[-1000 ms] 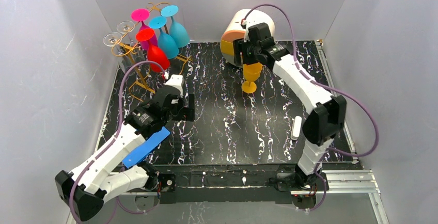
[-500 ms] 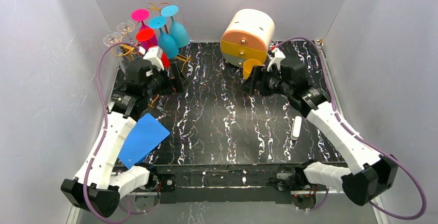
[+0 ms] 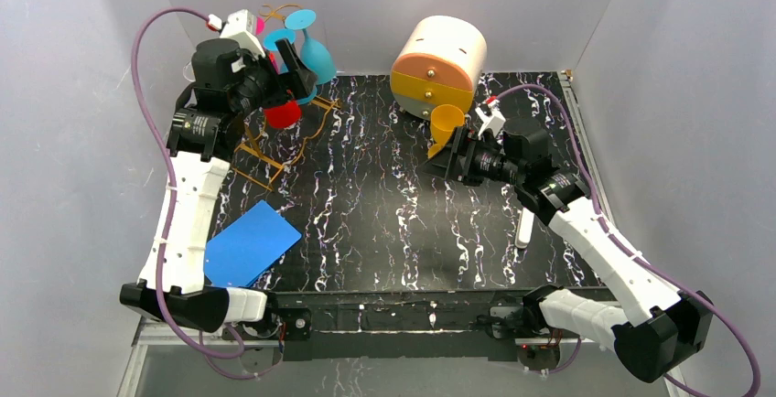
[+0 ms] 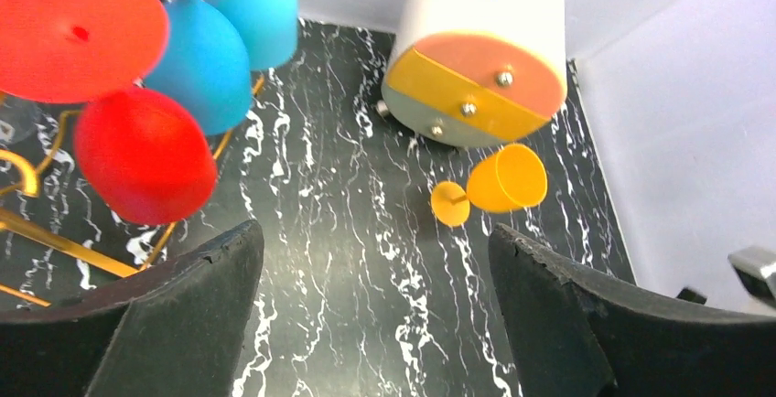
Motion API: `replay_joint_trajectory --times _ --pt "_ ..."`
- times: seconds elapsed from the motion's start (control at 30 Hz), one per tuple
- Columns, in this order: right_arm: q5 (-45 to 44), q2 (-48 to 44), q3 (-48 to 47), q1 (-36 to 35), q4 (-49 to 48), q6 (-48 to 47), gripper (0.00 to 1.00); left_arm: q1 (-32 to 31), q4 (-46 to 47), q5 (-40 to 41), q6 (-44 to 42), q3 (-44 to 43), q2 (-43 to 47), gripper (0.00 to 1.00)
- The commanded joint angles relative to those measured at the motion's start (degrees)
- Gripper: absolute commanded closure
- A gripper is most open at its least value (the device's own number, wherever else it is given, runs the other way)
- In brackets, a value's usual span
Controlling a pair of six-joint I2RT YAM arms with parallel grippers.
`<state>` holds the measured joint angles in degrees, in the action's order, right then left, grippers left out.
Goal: Take the wine glass off the wine glass rack
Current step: Pick up the wine glass from the wine rack.
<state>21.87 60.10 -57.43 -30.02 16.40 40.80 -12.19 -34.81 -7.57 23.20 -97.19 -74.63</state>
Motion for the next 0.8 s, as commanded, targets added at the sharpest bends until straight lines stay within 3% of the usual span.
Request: replay_joint_trajectory --times 0.0,0.13,0.23,0.5,0.63,0.77 --pt "4.33 1.42 -3.49 0.17 2.68 2.07 0.09 2.51 -3.52 3.26 -0.27 -6.44 -1.49 0.11" --pt "5.53 2.08 -4.10 0.20 3.73 2.09 0.08 5.88 -4.85 1.16 -0.55 -12.14 -6.55 0.13" --pt "5.58 1.97 -4.42 0.16 3.37 2.12 0.08 8.89 -5.68 -0.14 1.27 -16.40 -10.00 0.22" --pt "4.64 0.74 -4.29 0.14 3.97 1.92 0.07 19.53 -2.14 -0.76 2.64 -16.59 -13.45 0.28" --pt "4.00 1.01 -4.79 0.16 5.17 1.48 0.06 20.56 -0.68 -6.08 0.27 -17.53 -17.42 0.29" --pt "4.24 1.49 -4.37 0.18 4.96 1.75 0.06 20.70 0.15 -4.35 -2.35 -18.09 -20.70 0.31"
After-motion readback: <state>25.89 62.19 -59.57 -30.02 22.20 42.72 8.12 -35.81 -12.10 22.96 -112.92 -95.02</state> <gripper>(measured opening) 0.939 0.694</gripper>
